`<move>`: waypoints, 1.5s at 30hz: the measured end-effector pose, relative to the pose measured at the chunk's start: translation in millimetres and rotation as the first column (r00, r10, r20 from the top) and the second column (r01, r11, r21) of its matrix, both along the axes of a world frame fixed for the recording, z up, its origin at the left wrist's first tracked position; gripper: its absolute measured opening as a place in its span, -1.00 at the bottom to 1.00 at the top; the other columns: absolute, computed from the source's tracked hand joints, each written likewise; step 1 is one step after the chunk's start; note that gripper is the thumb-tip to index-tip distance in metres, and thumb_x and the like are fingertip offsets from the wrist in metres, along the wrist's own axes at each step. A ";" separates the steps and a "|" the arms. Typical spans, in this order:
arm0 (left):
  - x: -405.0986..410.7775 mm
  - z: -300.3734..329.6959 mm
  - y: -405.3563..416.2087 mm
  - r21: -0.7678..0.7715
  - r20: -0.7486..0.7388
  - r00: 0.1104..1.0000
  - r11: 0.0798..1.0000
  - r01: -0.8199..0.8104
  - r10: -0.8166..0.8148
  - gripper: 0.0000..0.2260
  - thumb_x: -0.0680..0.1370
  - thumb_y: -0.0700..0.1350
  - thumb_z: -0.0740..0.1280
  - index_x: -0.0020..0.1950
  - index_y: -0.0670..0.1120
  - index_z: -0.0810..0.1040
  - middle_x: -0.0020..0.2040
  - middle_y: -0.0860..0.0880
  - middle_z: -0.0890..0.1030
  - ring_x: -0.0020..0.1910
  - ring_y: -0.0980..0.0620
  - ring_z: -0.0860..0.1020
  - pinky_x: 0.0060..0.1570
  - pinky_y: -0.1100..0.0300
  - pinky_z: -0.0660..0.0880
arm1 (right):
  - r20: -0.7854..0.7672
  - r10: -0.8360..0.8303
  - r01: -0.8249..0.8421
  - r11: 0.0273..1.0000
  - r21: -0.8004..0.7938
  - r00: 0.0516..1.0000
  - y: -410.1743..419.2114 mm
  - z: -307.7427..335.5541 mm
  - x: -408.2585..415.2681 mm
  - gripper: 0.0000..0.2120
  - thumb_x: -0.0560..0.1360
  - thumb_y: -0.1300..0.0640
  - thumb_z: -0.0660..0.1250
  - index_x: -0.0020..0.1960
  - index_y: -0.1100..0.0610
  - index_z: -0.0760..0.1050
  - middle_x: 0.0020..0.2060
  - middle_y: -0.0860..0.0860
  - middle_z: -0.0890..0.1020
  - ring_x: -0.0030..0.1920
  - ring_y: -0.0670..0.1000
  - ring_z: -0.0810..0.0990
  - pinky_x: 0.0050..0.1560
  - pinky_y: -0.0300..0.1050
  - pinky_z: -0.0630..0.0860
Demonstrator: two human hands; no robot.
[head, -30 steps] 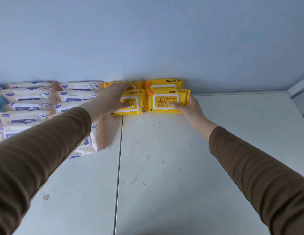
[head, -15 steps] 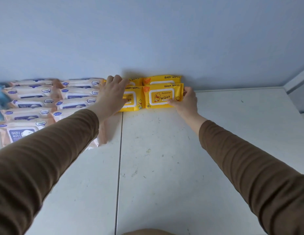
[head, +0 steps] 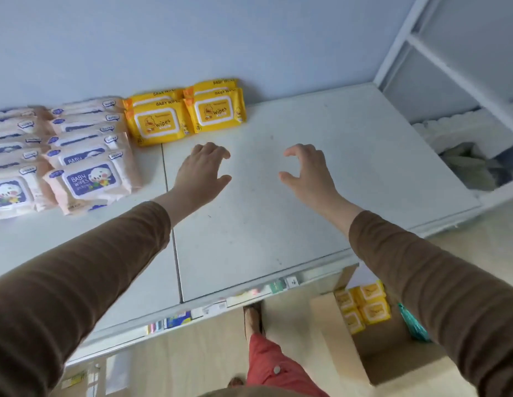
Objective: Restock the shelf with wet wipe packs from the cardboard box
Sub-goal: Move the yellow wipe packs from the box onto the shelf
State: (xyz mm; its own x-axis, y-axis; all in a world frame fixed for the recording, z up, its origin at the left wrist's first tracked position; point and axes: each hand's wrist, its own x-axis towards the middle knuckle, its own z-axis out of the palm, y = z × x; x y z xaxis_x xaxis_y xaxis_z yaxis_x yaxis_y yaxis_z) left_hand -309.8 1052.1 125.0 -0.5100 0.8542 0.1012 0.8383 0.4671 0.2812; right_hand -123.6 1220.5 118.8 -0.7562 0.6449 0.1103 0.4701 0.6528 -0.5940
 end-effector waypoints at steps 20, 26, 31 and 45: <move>410.6 -100.6 76.1 0.010 0.223 0.879 0.903 0.429 -0.420 -0.63 0.50 -0.08 0.38 0.31 -0.01 0.49 0.27 0.01 0.49 0.27 -0.05 0.40 0.19 -0.01 0.45 | 0.068 -0.319 0.325 0.939 -0.110 0.945 20.3 -89.5 438.7 -0.78 0.57 0.14 0.34 0.21 0.08 0.48 0.10 -0.09 0.49 0.12 -0.06 0.46 0.11 -0.19 0.42; 487.4 -212.2 119.5 -0.275 0.406 0.889 0.899 0.341 -0.212 -0.58 0.53 -0.07 0.32 0.39 -0.02 0.40 0.30 0.00 0.43 0.31 -0.06 0.37 0.18 -0.05 0.46 | 0.266 -0.304 0.379 0.873 -0.307 0.915 70.5 -196.8 518.4 -0.76 0.56 0.16 0.37 0.21 0.12 0.48 0.09 -0.01 0.55 0.11 0.03 0.55 0.09 -0.12 0.48; 519.0 -320.7 141.0 -0.478 0.418 0.907 0.834 0.275 -0.060 -0.53 0.54 -0.07 0.29 0.45 -0.06 0.32 0.35 -0.05 0.38 0.34 -0.10 0.35 0.18 -0.01 0.44 | 0.429 -0.237 0.438 0.770 -0.464 0.872 104.7 -300.1 539.9 -0.62 0.56 0.11 0.36 0.35 0.11 0.42 0.22 0.01 0.55 0.22 0.00 0.55 0.10 -0.17 0.42; 541.1 -585.2 171.4 -0.697 0.349 0.922 0.704 0.136 0.168 -0.56 0.55 -0.11 0.31 0.41 -0.14 0.34 0.34 -0.13 0.38 0.33 -0.16 0.38 0.26 -0.03 0.43 | 0.616 -0.200 0.564 0.672 -0.480 0.762 161.9 -556.5 519.4 -0.85 0.47 0.22 0.41 0.03 0.17 0.56 -0.07 0.02 0.59 0.00 0.07 0.60 -0.07 -0.16 0.44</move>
State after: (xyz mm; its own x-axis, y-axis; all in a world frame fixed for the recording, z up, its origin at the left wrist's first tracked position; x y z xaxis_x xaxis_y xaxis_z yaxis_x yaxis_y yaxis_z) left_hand 231.3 1223.5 -460.2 -0.3908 0.5851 -0.7105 0.7340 0.6639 0.1430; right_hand 395.8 1382.5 -437.6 -0.2472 0.6632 -0.7065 0.9154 -0.0792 -0.3947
